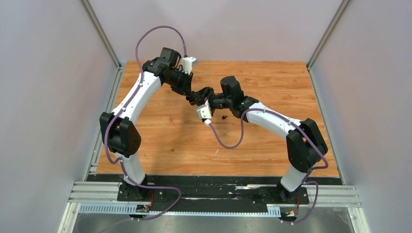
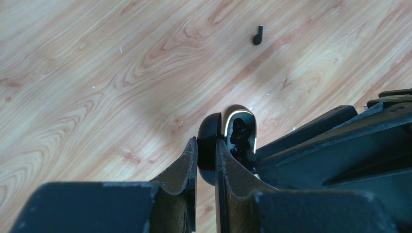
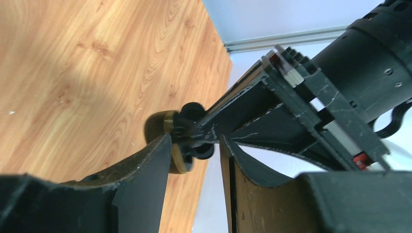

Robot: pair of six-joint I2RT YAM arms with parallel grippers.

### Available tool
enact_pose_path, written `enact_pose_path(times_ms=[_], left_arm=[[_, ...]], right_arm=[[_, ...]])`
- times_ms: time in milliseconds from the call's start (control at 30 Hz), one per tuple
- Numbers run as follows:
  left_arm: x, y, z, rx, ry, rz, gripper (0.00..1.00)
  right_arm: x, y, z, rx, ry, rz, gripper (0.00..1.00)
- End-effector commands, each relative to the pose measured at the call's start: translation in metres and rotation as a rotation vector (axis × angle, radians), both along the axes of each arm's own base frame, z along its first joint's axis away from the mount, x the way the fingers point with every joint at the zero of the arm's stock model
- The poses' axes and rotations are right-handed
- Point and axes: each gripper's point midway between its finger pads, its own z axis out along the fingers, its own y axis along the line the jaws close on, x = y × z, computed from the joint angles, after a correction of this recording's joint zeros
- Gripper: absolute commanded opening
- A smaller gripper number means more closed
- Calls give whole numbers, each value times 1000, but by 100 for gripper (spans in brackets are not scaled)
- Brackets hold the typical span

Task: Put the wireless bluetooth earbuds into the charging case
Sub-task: Place the earbud in the charging case.

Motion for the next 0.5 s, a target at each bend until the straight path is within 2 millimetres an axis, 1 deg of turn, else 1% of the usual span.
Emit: enact_pose_path(times_ms=[0, 233, 400, 467], left_arm=[[6, 2, 19, -6, -76, -4, 0], [4, 2, 17, -6, -74, -9, 0], [2, 4, 18, 1, -95, -26, 0], [1, 5, 16, 6, -101, -30, 0]], right_arm=[[-13, -14, -3, -38, 109, -22, 45], [-16, -20, -1, -23, 199, -77, 46], [-9, -31, 12, 32, 324, -178, 49], [-8, -34, 18, 58, 369, -205, 49]])
